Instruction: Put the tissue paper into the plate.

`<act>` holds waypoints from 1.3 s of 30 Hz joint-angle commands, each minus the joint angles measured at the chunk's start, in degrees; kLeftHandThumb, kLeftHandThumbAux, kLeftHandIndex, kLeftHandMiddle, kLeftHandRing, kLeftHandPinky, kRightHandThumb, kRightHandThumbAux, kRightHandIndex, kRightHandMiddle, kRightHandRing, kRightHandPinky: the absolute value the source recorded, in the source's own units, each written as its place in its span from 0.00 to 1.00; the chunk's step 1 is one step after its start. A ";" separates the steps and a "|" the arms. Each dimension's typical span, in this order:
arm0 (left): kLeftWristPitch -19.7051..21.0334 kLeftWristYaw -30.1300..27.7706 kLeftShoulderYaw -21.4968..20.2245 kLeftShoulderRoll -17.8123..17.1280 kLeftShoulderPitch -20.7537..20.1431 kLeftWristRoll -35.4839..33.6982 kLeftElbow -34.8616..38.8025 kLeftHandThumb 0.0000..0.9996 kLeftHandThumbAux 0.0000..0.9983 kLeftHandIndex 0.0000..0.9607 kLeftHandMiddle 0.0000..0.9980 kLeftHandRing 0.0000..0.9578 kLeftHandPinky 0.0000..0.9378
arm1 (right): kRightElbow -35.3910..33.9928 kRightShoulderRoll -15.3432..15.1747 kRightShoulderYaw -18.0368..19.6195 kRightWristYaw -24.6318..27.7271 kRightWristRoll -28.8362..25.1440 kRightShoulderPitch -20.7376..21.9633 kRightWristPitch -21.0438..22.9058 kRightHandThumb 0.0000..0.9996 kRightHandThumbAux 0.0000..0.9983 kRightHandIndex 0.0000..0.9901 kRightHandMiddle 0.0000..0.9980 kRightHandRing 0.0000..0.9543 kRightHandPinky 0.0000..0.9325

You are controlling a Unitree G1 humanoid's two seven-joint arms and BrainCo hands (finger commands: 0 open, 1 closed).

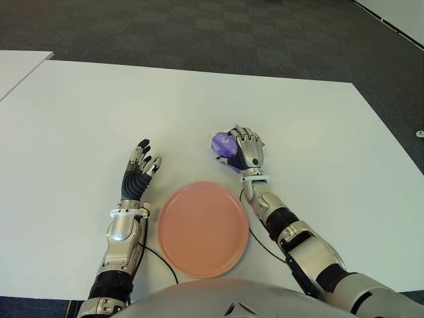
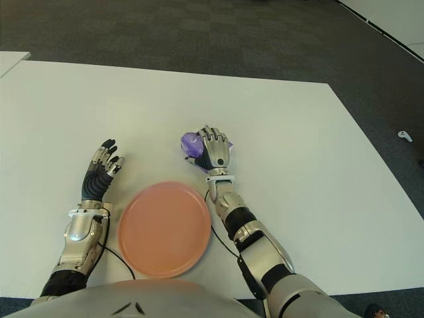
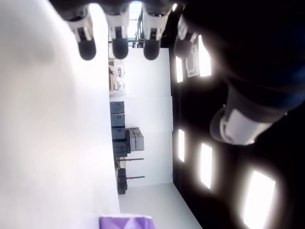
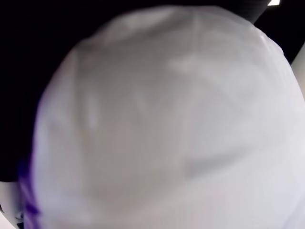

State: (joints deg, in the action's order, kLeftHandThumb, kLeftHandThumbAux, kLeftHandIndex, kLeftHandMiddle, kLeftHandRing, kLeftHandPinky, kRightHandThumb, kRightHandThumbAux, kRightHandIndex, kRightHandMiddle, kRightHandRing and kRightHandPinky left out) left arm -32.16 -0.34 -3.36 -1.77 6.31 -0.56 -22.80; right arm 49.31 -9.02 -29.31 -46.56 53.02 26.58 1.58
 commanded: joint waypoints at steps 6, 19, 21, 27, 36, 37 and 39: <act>2.73 -0.93 0.06 -0.40 4.97 0.23 -4.29 0.00 0.57 0.00 0.00 0.00 0.00 | 8.95 1.04 -4.13 4.21 -1.07 -7.80 -0.20 0.95 0.66 0.39 0.50 0.54 0.83; 2.65 0.08 0.09 -0.35 4.72 1.21 -4.59 0.00 0.57 0.00 0.00 0.00 0.00 | 9.23 1.12 -4.05 2.72 -2.43 -7.28 -1.15 0.95 0.66 0.39 0.51 0.55 0.82; 2.69 0.16 0.10 -0.33 4.70 1.28 -4.60 0.00 0.57 0.00 0.00 0.00 0.00 | 8.85 1.06 -3.94 2.75 -2.73 -7.38 -1.50 0.95 0.66 0.39 0.51 0.55 0.82; 2.93 0.07 0.04 -0.20 4.67 1.05 -4.56 0.00 0.58 0.00 0.00 0.00 0.00 | 7.95 0.98 -3.71 3.65 -3.53 -7.79 -2.43 0.95 0.66 0.39 0.50 0.54 0.82; 3.02 0.30 0.00 -0.15 4.20 1.17 -5.08 0.00 0.59 0.00 0.00 0.00 0.00 | 6.57 1.82 -1.64 3.47 -7.06 -7.43 -3.42 0.95 0.66 0.39 0.50 0.54 0.84; 3.06 0.31 0.00 -0.14 4.12 1.18 -5.16 0.00 0.59 0.00 0.00 0.00 0.00 | 6.66 1.84 -1.47 3.16 -7.35 -7.36 -3.78 0.95 0.66 0.39 0.50 0.54 0.84; 3.26 0.28 -0.01 -0.13 3.96 1.11 -5.28 0.00 0.59 0.00 0.00 0.00 0.00 | 6.82 1.73 -1.07 1.66 -7.85 -6.88 -4.91 0.95 0.66 0.39 0.50 0.55 0.84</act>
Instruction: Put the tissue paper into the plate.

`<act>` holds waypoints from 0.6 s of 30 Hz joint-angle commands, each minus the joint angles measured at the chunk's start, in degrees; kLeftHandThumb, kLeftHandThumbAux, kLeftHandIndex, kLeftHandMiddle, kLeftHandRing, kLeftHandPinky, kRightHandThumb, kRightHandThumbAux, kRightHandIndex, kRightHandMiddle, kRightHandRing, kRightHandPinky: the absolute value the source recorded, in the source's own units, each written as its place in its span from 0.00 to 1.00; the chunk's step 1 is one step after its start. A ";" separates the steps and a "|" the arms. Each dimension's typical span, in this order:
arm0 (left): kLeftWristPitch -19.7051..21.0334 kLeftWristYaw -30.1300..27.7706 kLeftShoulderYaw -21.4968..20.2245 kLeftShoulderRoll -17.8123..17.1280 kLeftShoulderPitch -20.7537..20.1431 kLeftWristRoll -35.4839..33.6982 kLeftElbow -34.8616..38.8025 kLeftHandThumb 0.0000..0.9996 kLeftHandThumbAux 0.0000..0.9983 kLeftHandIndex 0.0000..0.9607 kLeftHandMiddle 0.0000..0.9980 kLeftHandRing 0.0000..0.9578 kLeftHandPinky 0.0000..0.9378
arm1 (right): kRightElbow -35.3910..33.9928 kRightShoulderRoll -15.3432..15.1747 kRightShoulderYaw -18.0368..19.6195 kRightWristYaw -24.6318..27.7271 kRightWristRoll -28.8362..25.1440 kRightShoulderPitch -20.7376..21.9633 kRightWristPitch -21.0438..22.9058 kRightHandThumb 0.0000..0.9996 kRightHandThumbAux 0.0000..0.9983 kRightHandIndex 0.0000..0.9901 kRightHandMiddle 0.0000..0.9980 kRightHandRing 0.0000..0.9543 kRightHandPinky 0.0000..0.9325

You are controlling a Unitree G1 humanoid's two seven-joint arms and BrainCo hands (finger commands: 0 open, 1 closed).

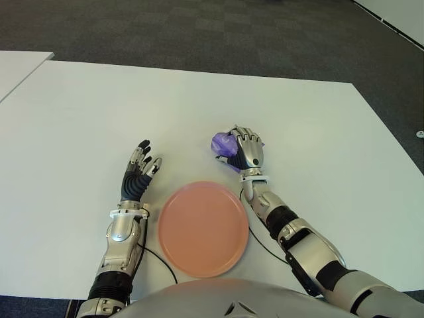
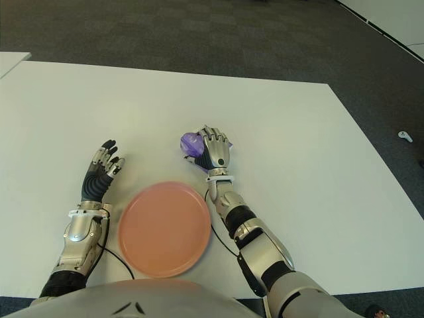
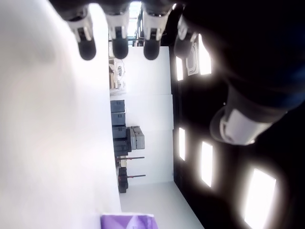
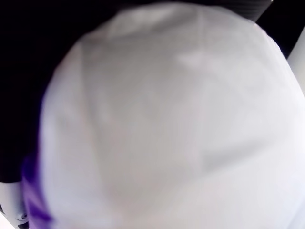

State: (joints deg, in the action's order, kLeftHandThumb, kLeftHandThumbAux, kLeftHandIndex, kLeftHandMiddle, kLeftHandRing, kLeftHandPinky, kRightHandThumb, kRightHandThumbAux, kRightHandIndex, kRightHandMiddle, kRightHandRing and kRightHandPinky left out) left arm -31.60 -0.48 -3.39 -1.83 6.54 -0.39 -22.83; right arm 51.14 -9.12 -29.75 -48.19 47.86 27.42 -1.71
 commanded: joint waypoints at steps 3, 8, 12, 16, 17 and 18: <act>2.76 0.46 -0.07 0.00 3.42 0.82 -5.52 0.00 0.59 0.00 0.00 0.00 0.00 | 5.33 1.33 0.06 1.25 -3.22 -6.34 -3.22 0.95 0.66 0.39 0.51 0.55 0.86; 2.90 0.64 -0.12 0.14 3.06 0.81 -5.76 0.00 0.59 0.00 0.00 0.00 0.00 | 2.75 -0.62 2.01 1.88 -4.30 -3.56 -4.20 0.95 0.66 0.39 0.51 0.55 0.85; 2.92 0.75 -0.15 0.23 2.70 0.84 -6.16 0.00 0.59 0.00 0.00 0.00 0.00 | -7.35 -3.63 4.24 5.57 -4.87 -1.98 -2.50 0.95 0.66 0.39 0.51 0.55 0.84; 2.49 0.92 -0.20 0.21 2.25 1.10 -6.96 0.00 0.59 0.00 0.00 0.00 0.00 | -17.47 -5.90 6.22 9.76 -4.55 -2.24 -0.85 0.95 0.66 0.39 0.51 0.55 0.85; 2.38 0.97 -0.21 0.19 2.12 1.17 -7.19 0.00 0.59 0.00 0.00 0.00 0.00 | -18.86 -6.27 6.53 10.29 -4.40 -2.24 -0.73 0.95 0.66 0.39 0.51 0.55 0.86; 2.29 1.01 -0.22 0.19 2.00 1.22 -7.38 0.00 0.59 0.00 0.00 0.00 0.00 | -19.67 -6.46 6.72 10.67 -4.27 -2.32 -0.62 0.95 0.66 0.39 0.51 0.55 0.86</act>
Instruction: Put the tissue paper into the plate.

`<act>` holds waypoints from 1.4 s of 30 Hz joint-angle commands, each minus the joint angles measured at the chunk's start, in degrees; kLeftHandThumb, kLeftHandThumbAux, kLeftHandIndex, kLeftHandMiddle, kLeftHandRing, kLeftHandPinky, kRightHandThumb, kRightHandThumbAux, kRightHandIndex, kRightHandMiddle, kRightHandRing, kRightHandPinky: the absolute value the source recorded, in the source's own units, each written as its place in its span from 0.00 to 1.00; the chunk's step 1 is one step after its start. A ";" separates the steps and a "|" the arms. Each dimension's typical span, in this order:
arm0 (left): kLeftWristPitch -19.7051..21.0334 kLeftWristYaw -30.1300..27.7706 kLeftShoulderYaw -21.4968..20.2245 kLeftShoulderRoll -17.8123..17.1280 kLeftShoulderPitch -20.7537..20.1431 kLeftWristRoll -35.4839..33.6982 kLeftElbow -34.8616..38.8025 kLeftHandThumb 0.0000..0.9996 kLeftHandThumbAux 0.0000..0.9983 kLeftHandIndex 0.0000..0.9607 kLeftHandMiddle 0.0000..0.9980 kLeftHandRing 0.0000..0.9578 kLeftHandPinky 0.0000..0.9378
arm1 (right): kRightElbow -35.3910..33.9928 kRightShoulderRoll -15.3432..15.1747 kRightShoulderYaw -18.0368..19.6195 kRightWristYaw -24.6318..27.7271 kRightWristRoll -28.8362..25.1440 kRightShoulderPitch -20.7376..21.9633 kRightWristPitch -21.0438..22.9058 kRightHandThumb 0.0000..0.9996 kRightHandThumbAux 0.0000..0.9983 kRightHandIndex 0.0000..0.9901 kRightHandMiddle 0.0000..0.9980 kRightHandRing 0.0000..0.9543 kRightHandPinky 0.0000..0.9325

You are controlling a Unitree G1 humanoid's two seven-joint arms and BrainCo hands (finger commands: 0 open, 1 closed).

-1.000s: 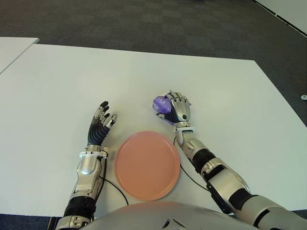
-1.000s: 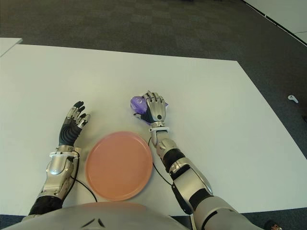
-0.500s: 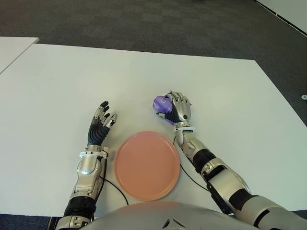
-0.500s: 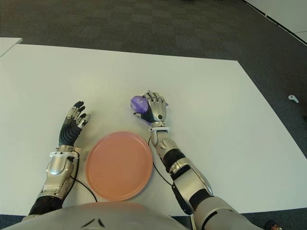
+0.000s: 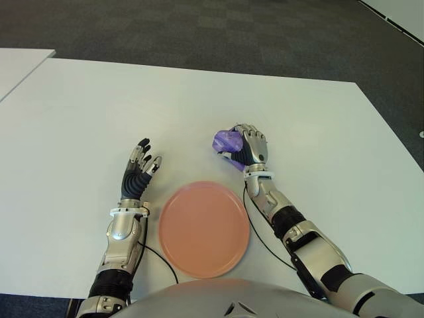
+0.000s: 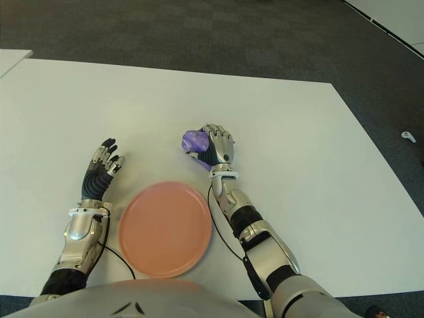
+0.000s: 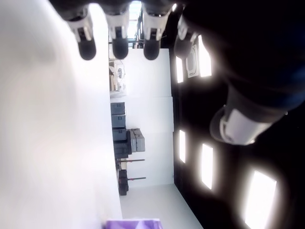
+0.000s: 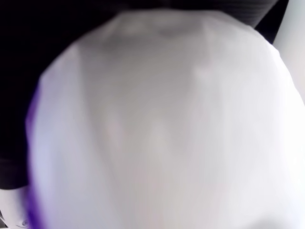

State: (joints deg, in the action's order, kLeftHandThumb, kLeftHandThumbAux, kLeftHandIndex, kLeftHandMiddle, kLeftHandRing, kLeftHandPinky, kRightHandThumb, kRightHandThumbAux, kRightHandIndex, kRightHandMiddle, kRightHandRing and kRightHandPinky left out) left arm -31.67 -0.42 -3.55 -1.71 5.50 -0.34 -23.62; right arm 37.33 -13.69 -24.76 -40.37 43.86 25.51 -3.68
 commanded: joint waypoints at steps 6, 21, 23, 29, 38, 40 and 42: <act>0.96 1.36 -0.03 -0.04 2.35 1.74 -8.06 0.00 0.58 0.00 0.00 0.00 0.00 | -17.82 -3.06 3.44 4.77 2.25 0.17 3.11 0.95 0.66 0.39 0.51 0.55 0.87; 0.05 0.71 0.25 -0.41 1.63 1.29 -9.53 0.00 0.58 0.00 0.00 0.00 0.00 | -33.03 -4.17 5.45 12.25 5.20 1.53 3.85 0.87 0.67 0.41 0.54 0.86 0.90; 0.08 0.70 0.28 -0.50 1.60 1.34 -9.59 0.00 0.58 0.00 0.00 0.00 0.00 | -36.02 -3.84 5.67 15.38 4.99 1.38 4.58 0.86 0.67 0.41 0.54 0.88 0.89; -0.01 1.19 0.28 -0.44 1.59 1.55 -9.79 0.00 0.57 0.00 0.00 0.00 0.00 | -40.45 -4.10 6.36 20.56 4.86 0.03 3.95 0.86 0.68 0.41 0.53 0.89 0.88; -0.81 1.48 0.14 -0.39 1.37 1.63 -10.64 0.00 0.58 0.00 0.00 0.00 0.00 | -43.87 -5.06 7.11 26.43 3.22 -1.09 1.96 0.86 0.68 0.41 0.52 0.86 0.83; -1.00 1.31 0.15 -0.44 1.35 1.58 -10.78 0.00 0.58 0.00 0.00 0.00 0.00 | -44.54 -5.17 7.19 27.18 3.11 -1.27 1.48 0.86 0.68 0.41 0.51 0.85 0.83; -1.14 1.10 0.16 -0.49 1.32 1.47 -10.92 0.00 0.58 0.00 0.00 0.00 0.00 | -45.03 -5.21 7.25 27.60 3.10 -1.49 0.98 0.86 0.68 0.41 0.51 0.85 0.83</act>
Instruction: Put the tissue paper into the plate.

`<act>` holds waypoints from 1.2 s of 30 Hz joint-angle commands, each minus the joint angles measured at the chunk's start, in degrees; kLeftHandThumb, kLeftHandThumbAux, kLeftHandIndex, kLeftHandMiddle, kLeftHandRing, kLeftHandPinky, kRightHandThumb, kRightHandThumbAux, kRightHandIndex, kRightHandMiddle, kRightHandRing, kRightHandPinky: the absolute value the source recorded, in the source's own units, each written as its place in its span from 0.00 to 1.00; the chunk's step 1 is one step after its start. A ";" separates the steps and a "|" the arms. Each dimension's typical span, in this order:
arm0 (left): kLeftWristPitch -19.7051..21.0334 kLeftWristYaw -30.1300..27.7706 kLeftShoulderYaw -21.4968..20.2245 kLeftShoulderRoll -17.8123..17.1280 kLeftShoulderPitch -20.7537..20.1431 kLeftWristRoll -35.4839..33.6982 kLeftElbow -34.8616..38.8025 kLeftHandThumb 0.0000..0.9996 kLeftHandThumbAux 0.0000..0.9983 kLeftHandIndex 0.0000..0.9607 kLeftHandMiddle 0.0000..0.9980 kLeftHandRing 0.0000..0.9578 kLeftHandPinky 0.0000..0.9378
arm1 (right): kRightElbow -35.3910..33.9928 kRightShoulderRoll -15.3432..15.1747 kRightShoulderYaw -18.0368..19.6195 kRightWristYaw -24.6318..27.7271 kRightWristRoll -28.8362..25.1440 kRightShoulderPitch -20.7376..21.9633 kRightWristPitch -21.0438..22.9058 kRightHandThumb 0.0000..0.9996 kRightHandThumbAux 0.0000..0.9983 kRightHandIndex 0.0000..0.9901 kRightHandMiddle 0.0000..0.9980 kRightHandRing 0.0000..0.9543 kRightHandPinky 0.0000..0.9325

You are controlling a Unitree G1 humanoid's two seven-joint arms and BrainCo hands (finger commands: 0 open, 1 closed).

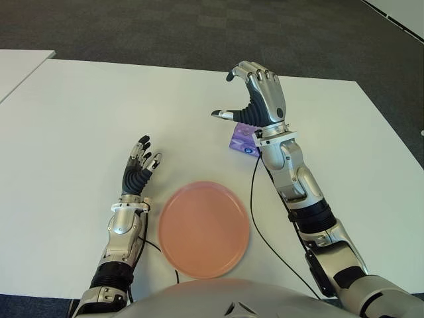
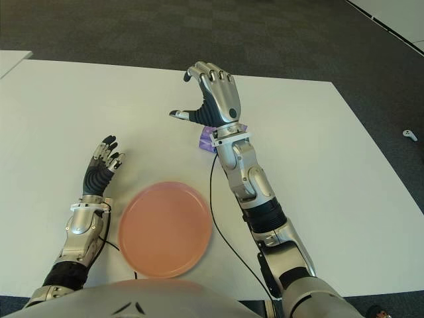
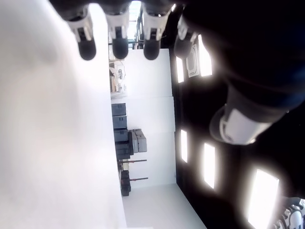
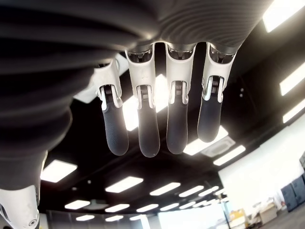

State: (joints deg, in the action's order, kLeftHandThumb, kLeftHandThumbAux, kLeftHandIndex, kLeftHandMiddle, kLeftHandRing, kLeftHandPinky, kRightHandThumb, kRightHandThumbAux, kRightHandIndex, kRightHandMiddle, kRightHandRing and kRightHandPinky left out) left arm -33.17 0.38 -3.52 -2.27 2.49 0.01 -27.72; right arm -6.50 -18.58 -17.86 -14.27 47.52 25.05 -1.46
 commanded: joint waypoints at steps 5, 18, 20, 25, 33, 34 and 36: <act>0.36 -0.29 0.06 -0.03 4.22 0.62 -7.13 0.00 0.59 0.00 0.00 0.00 0.00 | -2.49 -0.68 0.43 3.15 -1.01 -2.02 -2.73 0.86 0.68 0.41 0.51 0.84 0.83; 0.08 0.02 -0.08 0.15 3.56 0.40 -8.12 0.00 0.60 0.00 0.00 0.00 0.00 | 1.51 -2.38 1.61 8.20 2.19 -1.02 0.85 0.86 0.68 0.41 0.53 0.81 0.80; -0.03 0.06 -0.05 0.14 3.37 0.48 -8.57 0.00 0.60 0.00 0.00 0.00 0.00 | 7.04 -5.35 1.69 12.23 2.76 1.29 1.79 0.85 0.67 0.42 0.51 0.77 0.73; -0.15 0.04 0.08 -0.04 3.11 0.73 -9.27 0.00 0.60 0.00 0.00 0.00 0.00 | 7.62 -12.10 -2.99 30.28 10.05 3.64 5.12 0.56 0.45 0.09 0.10 0.13 0.13; -0.06 0.24 0.08 -0.09 3.19 0.71 -9.11 0.00 0.60 0.00 0.00 0.00 0.00 | 20.25 -14.52 -6.51 23.63 13.38 4.32 0.95 0.40 0.24 0.00 0.00 0.01 0.01; -0.10 0.21 0.06 -0.06 3.18 0.64 -9.15 0.00 0.60 0.00 0.00 0.00 0.00 | 21.28 -14.44 -6.61 22.64 13.38 4.44 0.83 0.38 0.22 0.00 0.00 0.00 0.00; -0.21 0.15 0.00 -0.01 3.16 0.51 -9.27 0.00 0.60 0.00 0.00 0.00 0.00 | 22.28 -14.31 -6.69 21.56 13.34 4.67 0.90 0.36 0.19 0.00 0.00 0.00 0.00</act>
State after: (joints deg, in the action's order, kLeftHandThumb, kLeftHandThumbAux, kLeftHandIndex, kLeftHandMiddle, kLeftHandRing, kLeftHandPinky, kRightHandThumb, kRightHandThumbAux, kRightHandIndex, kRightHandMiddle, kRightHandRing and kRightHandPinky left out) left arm -34.60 0.36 -3.67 -2.66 0.65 -0.42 -30.08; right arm 13.55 -33.36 -23.63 9.41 60.55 29.23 0.55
